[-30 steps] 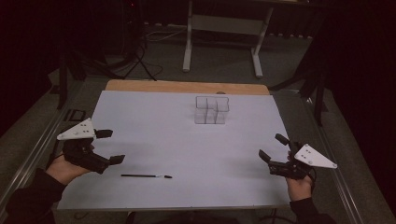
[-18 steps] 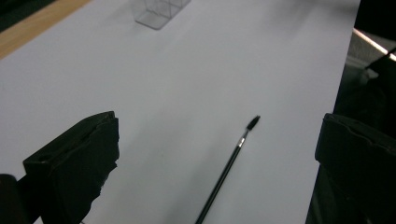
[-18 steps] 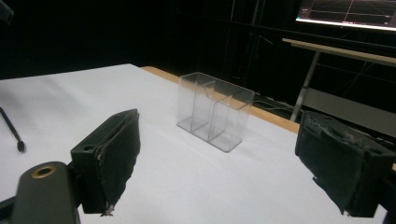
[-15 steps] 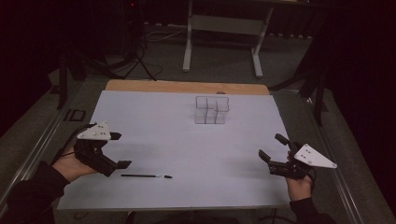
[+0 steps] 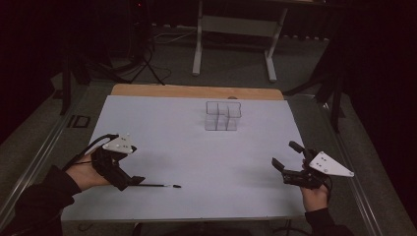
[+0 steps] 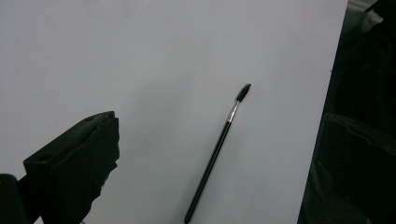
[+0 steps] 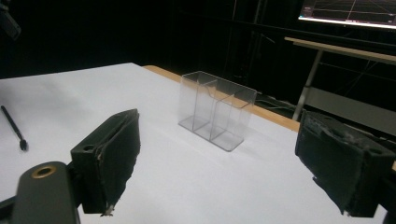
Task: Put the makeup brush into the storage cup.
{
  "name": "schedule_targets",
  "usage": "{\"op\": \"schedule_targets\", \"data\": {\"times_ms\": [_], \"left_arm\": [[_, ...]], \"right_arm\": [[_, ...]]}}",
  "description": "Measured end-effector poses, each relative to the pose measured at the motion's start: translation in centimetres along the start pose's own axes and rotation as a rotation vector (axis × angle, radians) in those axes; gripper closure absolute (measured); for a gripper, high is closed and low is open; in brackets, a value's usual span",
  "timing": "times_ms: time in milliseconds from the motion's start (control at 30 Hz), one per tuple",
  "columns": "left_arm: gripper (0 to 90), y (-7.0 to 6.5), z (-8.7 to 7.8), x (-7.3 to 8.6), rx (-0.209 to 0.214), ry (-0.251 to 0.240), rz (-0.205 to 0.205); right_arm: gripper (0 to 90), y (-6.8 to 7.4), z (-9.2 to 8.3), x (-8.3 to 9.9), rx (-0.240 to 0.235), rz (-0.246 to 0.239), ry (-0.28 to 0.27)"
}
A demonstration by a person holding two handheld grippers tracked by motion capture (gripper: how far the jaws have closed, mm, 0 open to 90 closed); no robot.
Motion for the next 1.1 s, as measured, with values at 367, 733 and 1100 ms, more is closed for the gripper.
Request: {"op": "schedule_targets", "data": {"times_ms": [367,733,1100], "left_arm": [[1.0,-0.5,1.8,-0.6,0.042,0.076,0.05],[3.7,-0.8,3.4,-1.1,0.076,0.13,0.101],[13.3,-1.1,5.0,-1.5,0.137,0.167,0.151]], "right_arm": [[13.9,0.1,0.0,0.0,-0.002,-0.001,0.0],[13.9,0.1,-0.1,-0.1,-0.004,-0.003,-0.003],[13.9,0.1,-0.1,-0.1,-0.005,-0.003,-0.001]]}}
Point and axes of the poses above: each handheld gripper's, and its own axes: z roughly forward along the jaws, x roughly out of its underside, y roughly to its left, the point moved 4 cm from there along z, roughly forward along the jaws, and after that the axes turned 7 degrees about z, right-handed, at the moved point
